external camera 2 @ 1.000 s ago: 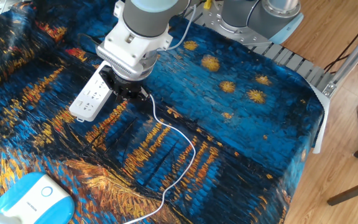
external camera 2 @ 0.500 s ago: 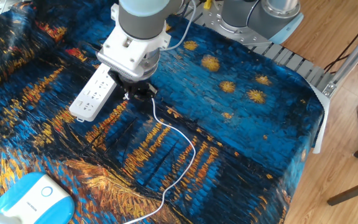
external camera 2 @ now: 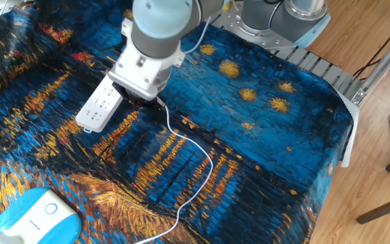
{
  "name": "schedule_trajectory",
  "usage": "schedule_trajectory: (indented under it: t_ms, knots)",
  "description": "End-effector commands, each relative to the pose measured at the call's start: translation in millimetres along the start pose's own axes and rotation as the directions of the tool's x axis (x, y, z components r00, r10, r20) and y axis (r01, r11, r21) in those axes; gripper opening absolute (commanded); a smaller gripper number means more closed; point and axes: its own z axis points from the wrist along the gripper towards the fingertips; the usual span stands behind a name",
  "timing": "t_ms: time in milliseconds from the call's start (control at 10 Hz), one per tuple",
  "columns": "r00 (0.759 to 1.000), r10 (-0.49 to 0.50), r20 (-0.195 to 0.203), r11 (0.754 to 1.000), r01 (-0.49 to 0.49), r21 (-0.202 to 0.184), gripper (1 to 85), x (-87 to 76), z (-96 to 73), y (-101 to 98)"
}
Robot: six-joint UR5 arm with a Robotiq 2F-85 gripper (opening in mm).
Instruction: Plug in the power cord of the desk lamp, turn on the socket, and light up the desk lamp
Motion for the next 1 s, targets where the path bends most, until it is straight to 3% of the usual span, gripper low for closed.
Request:
schedule_trajectory:
  t_ms: [0,100,300,500,900]
  knots:
    - [1.000,0.000,0.024,1.000,0.000,0.002,35.0,-0.1,22.2,1.1]
    - [0.999,0.032,0.008,0.999,-0.031,-0.024,37.0,4.0,24.6,8.4]
    - [0.999,0.036,0.014,0.999,-0.036,-0.020,48.7,3.3,27.7,9.0]
    - [0.998,0.054,-0.014,0.998,-0.054,-0.007,49.3,16.4,29.4,11.6]
    - [0.997,0.082,-0.009,0.997,-0.082,-0.004,49.3,16.5,30.4,6.2]
